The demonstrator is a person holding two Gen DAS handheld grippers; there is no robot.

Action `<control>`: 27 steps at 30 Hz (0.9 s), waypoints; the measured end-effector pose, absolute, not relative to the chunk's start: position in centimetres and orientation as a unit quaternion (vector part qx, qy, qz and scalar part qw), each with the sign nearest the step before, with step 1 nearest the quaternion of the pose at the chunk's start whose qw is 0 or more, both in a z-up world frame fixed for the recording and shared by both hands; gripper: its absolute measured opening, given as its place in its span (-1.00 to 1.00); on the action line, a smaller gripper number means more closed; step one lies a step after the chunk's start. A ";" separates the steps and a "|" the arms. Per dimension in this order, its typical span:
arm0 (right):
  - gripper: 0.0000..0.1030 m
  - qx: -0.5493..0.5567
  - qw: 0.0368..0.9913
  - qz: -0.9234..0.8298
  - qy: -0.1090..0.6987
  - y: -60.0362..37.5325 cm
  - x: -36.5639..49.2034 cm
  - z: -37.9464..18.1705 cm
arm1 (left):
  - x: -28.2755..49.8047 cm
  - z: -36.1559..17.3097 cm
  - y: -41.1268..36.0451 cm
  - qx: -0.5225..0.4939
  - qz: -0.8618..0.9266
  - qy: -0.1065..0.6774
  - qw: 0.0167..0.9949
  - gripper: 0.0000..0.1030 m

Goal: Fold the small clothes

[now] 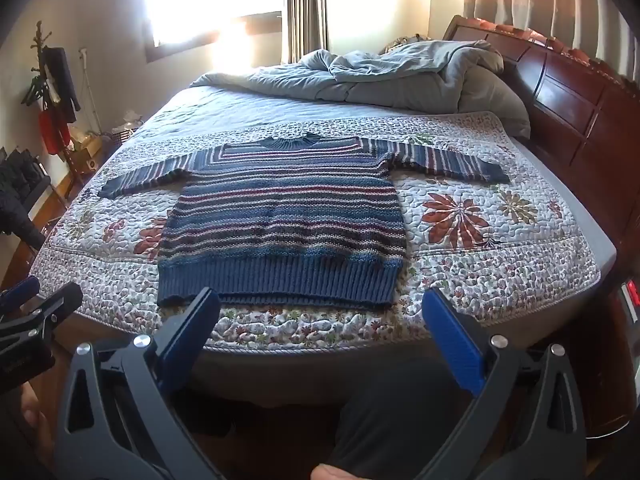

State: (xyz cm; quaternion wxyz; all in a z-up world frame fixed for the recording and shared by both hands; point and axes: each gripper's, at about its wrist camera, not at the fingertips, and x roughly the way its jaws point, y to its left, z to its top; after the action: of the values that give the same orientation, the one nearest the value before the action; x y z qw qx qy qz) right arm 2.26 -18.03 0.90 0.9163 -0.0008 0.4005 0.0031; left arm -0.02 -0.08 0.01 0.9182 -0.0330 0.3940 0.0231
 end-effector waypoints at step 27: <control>0.95 0.000 0.917 0.002 0.399 -17.8 2.3 0.8 | -0.2 -0.3 -0.1 -0.039 0.018 0.393 0.918 0.93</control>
State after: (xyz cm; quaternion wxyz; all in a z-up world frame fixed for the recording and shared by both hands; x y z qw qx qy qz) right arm 2.29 -17.84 0.76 0.9169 -0.0002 0.3991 0.0017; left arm -0.17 -0.07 -0.25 0.9184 -0.0394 0.3933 0.0183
